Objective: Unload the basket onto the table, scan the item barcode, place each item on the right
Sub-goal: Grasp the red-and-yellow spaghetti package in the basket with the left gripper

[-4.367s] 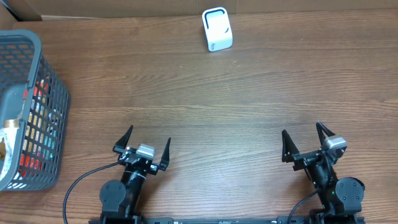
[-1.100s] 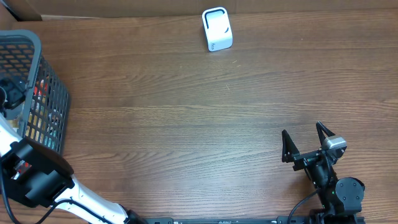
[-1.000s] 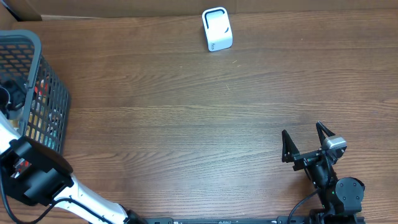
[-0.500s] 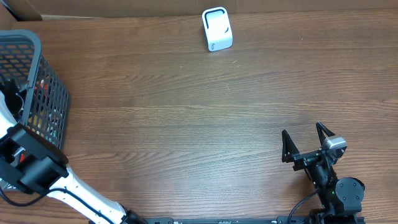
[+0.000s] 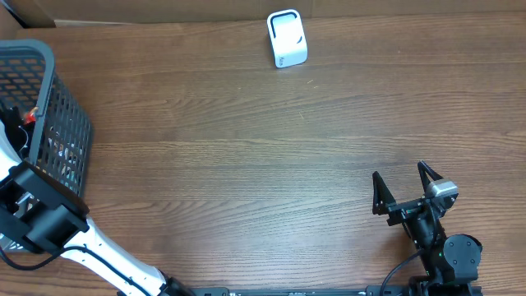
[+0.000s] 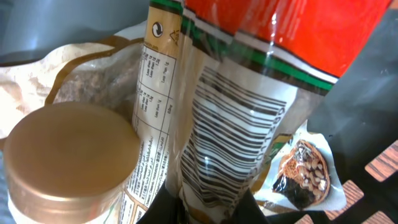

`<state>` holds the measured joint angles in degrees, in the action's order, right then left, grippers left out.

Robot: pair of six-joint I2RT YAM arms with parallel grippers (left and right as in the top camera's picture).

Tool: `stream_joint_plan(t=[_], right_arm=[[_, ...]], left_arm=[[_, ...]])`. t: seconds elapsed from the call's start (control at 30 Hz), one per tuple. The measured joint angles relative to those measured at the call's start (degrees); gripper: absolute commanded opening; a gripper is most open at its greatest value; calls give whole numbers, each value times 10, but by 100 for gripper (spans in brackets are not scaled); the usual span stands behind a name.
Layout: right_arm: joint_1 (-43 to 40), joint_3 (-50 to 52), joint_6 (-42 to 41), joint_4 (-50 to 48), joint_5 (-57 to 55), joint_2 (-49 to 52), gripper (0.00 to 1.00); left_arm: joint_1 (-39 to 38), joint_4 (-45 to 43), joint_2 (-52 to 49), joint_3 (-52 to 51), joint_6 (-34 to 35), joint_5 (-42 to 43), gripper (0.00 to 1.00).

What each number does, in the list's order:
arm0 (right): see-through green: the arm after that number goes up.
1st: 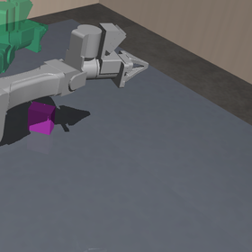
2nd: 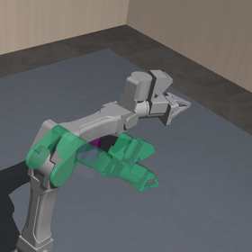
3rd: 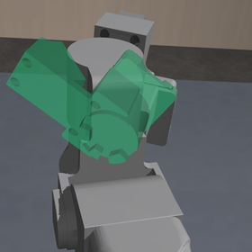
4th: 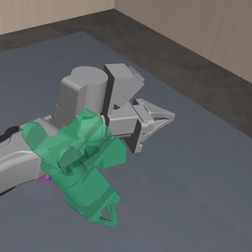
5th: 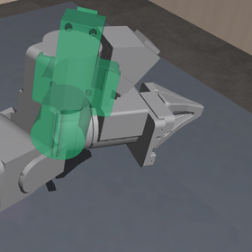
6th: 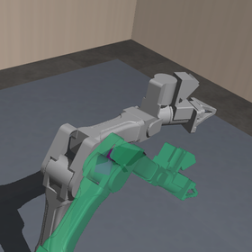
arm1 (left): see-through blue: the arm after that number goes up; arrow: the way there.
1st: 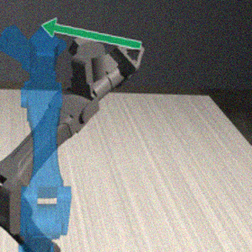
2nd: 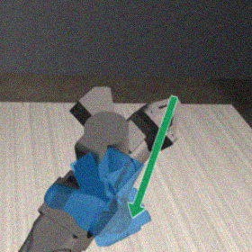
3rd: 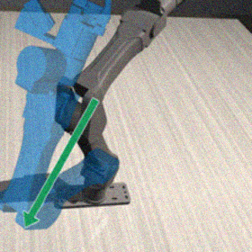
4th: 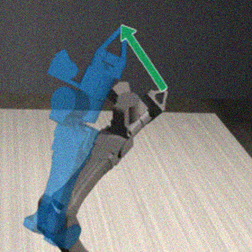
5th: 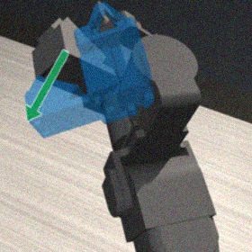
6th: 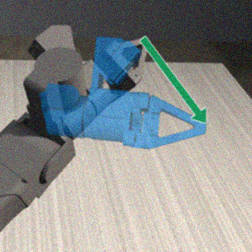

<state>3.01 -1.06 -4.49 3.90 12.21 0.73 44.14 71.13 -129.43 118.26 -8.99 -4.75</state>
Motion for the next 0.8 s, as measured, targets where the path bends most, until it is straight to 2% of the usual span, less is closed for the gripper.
stream_joint_plan(t=[0.23,0.67,0.7,0.73,0.8], right_arm=[[0,0,0,0,0,0,100],[0,0,0,0,0,0,100],[0,0,0,0,0,0,100],[0,0,0,0,0,0,100],[0,0,0,0,0,0,100]], left_arm=[[2,31,41,49,40,7,4],[1,-4,366,98,84,83,6],[1,-4,373,98,86,88,10],[1,-3,376,98,89,91,22],[1,3,377,98,99,91,41]])
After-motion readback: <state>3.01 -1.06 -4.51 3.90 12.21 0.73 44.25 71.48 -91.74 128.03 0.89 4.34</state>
